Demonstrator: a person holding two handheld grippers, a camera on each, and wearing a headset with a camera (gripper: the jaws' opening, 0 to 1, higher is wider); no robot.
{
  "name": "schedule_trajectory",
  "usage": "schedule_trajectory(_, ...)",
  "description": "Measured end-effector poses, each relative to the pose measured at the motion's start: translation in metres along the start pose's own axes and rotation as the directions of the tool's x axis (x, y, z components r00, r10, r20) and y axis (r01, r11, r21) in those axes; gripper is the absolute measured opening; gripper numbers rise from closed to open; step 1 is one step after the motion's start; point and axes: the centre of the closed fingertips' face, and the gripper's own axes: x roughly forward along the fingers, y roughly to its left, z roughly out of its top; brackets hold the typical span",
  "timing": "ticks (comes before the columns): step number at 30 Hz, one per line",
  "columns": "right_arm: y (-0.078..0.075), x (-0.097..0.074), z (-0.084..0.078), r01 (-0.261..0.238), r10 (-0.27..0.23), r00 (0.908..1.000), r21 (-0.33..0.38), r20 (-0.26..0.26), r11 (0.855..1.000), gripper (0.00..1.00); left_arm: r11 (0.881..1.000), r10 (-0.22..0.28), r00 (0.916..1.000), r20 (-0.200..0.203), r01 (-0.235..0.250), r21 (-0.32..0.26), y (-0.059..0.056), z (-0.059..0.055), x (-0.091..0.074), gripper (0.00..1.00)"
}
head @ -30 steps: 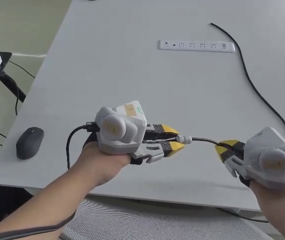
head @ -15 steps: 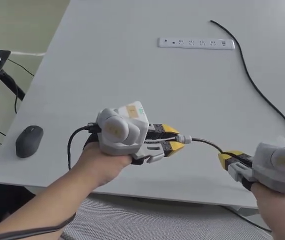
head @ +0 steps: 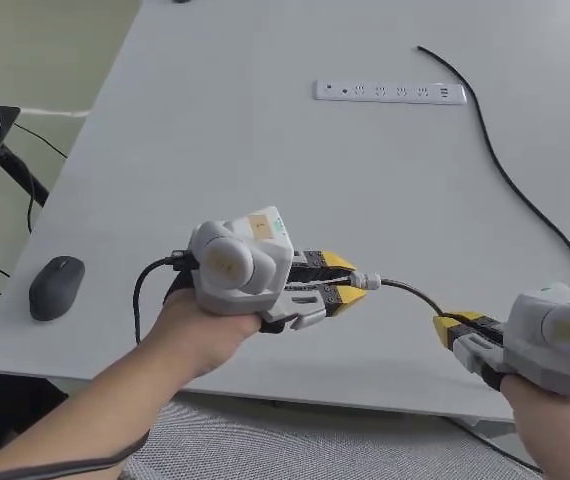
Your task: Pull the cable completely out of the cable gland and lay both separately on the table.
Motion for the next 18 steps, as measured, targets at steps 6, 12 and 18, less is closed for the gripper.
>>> schedule_trajectory(6, 0.0056, -0.0036, 0.0033, -0.007, 0.007, 1.0, -0.103, -0.002, 0.995, 0.01, 1.0, 0.006, 1.0, 0.007, -0.005, -0.007, 0.0021, 0.0019, -0.0038, 0.15)
schedule_trajectory(12, 0.0084, -0.0076, 0.0058, -0.013, 0.013, 0.9999, -0.164, -0.002, 0.986, 0.01, 1.0, 0.008, 0.9999, 0.009, -0.008, -0.014, 0.0043, 0.0017, -0.006, 0.15)
schedule_trajectory(18, 0.0103, -0.0091, 0.0081, -0.014, 0.015, 0.9999, -0.187, 0.003, 0.982, 0.02, 1.0, 0.007, 0.9999, 0.011, -0.007, -0.014, 0.0034, 0.0018, -0.0073, 0.15)
